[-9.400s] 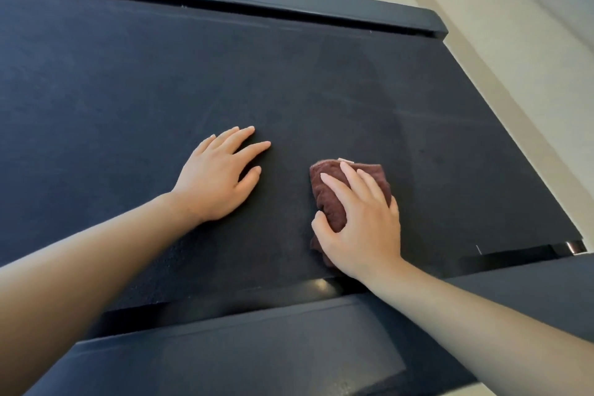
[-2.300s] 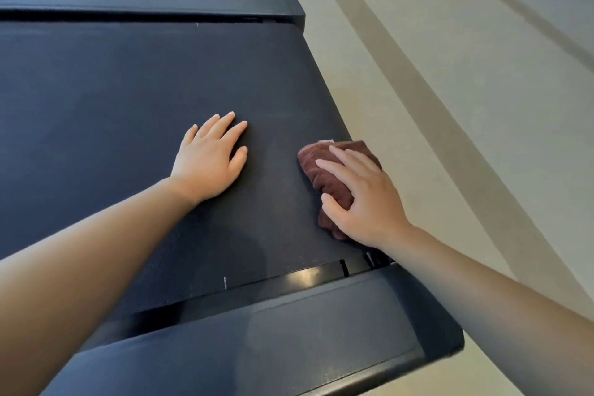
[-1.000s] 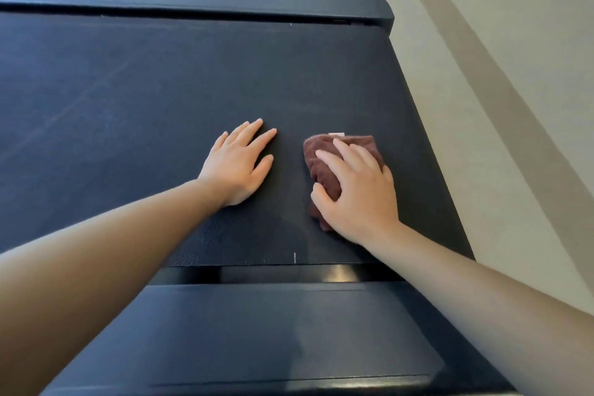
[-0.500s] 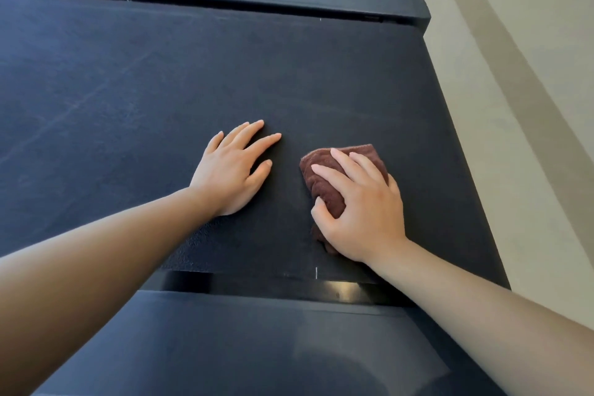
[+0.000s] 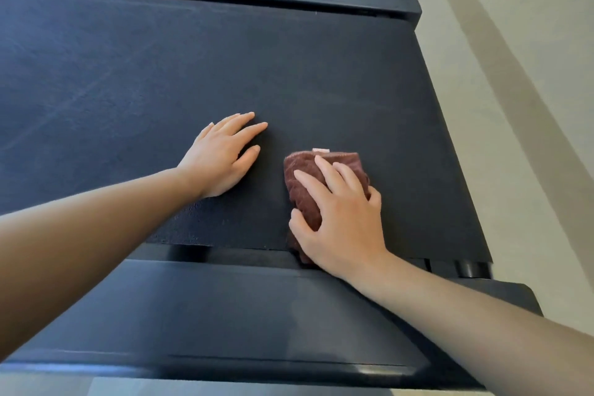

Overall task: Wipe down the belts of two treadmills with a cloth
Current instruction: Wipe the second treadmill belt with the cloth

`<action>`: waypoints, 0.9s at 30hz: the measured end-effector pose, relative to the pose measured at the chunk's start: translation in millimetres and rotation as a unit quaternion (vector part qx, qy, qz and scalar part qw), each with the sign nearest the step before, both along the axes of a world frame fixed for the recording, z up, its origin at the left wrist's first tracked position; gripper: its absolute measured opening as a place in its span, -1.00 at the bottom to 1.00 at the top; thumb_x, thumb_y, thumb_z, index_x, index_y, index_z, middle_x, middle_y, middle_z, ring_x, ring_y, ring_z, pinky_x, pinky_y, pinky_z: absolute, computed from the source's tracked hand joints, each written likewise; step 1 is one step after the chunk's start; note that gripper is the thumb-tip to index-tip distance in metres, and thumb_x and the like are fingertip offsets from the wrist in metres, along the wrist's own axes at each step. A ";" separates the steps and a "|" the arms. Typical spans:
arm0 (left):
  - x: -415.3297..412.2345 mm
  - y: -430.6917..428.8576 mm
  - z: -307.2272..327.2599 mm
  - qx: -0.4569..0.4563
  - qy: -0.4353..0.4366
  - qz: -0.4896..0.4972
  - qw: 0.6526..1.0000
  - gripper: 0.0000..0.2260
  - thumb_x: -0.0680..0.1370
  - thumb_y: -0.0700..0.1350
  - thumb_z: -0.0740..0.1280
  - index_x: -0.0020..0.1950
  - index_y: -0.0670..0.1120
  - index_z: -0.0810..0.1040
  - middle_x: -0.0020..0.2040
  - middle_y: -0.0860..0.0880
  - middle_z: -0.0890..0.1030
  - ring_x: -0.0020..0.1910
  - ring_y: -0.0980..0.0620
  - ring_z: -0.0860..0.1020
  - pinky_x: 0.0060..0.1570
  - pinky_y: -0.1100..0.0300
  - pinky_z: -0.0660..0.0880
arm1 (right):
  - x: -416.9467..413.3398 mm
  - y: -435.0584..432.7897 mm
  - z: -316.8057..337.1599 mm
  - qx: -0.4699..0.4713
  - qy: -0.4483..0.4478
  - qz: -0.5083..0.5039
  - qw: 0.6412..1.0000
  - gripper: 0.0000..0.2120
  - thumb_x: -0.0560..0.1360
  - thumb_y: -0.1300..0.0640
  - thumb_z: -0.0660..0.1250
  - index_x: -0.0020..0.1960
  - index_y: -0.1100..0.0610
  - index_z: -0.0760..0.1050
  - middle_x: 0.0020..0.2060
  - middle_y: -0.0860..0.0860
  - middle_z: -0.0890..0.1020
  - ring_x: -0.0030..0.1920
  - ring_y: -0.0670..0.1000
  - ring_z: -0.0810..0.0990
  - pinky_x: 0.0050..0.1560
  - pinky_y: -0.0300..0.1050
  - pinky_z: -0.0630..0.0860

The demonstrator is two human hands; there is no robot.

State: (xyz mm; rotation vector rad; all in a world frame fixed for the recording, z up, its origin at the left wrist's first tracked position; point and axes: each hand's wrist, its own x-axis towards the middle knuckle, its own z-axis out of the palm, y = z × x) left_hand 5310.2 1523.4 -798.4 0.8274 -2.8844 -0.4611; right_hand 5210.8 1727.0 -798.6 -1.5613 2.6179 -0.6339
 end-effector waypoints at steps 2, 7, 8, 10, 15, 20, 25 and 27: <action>11.4 -1.2 1.8 -0.006 -0.012 0.000 1.000 -0.59 0.62 0.02 0.07 0.49 0.08 0.21 0.52 0.03 0.15 0.51 0.01 0.05 0.46 -0.06 0.01 | 8.4 7.8 -2.7 -0.003 0.016 -0.001 1.000 -0.52 0.40 -0.21 0.10 0.28 -0.15 0.43 0.39 -0.06 0.39 0.40 0.03 0.27 0.24 0.24 0.26; 21.8 -1.9 0.1 -0.013 -0.040 0.006 0.999 -0.56 0.61 0.04 0.06 0.50 0.08 0.16 0.54 0.03 0.10 0.51 0.02 0.02 0.47 -0.03 -0.01 | -3.8 -21.3 1.0 -0.021 0.010 -0.007 1.000 -0.58 0.40 -0.19 0.11 0.20 -0.16 0.49 0.35 -0.08 0.42 0.38 0.01 0.30 0.25 0.23 0.25; 21.2 -1.6 0.3 -0.016 -0.040 0.006 0.999 -0.56 0.61 0.04 0.06 0.50 0.08 0.16 0.54 0.03 0.10 0.51 0.02 0.02 0.47 -0.03 -0.01 | -10.5 -30.7 1.7 -0.018 0.006 -0.015 1.000 -0.58 0.41 -0.18 0.12 0.21 -0.16 0.49 0.37 -0.08 0.41 0.39 0.01 0.28 0.27 0.22 0.23; 18.4 -1.1 2.8 -0.020 -0.033 0.004 0.999 -0.56 0.61 0.05 0.06 0.50 0.08 0.17 0.54 0.03 0.11 0.51 0.02 0.02 0.46 -0.02 -0.02 | -25.5 -49.0 4.6 -0.004 -0.003 -0.042 0.999 -0.58 0.43 -0.17 0.13 0.24 -0.15 0.47 0.40 -0.07 0.37 0.41 0.01 0.24 0.31 0.21 0.19; 9.2 5.2 9.4 -0.011 -0.018 -0.012 1.000 -0.55 0.61 0.06 0.06 0.50 0.07 0.16 0.54 0.02 0.11 0.51 0.02 0.02 0.46 -0.05 0.01 | -32.3 -38.4 6.8 0.033 0.004 -0.035 0.999 -0.54 0.49 -0.15 0.12 0.37 -0.12 0.35 0.46 -0.05 0.28 0.46 0.01 0.16 0.39 0.20 0.16; 2.8 20.9 4.0 0.007 -0.013 -0.048 0.999 -0.55 0.61 0.07 0.05 0.51 0.08 0.14 0.54 0.04 0.08 0.51 0.05 -0.01 0.47 0.00 -0.03 | -39.3 24.6 11.4 0.044 0.008 -0.013 0.999 -0.50 0.46 -0.18 0.08 0.37 -0.14 0.36 0.45 -0.10 0.30 0.45 -0.02 0.21 0.38 0.18 0.25; -6.2 32.3 -5.2 0.011 -0.002 -0.072 0.997 -0.55 0.61 0.08 0.04 0.50 0.10 0.14 0.54 0.08 0.06 0.52 0.07 -0.03 0.45 0.02 -0.10 | -41.1 32.3 7.6 0.041 0.008 -0.045 0.998 -0.47 0.42 -0.26 0.12 0.36 -0.17 0.37 0.46 -0.11 0.28 0.46 0.00 0.18 0.40 0.24 0.18; -9.9 36.6 -9.0 0.004 -0.014 -0.067 0.998 -0.54 0.60 0.09 0.02 0.51 0.12 0.11 0.54 0.09 0.04 0.51 0.08 -0.05 0.44 -0.02 -0.14 | -43.3 23.4 5.1 0.041 0.011 -0.048 0.998 -0.47 0.42 -0.26 0.13 0.36 -0.17 0.37 0.46 -0.10 0.28 0.47 0.02 0.17 0.39 0.25 0.19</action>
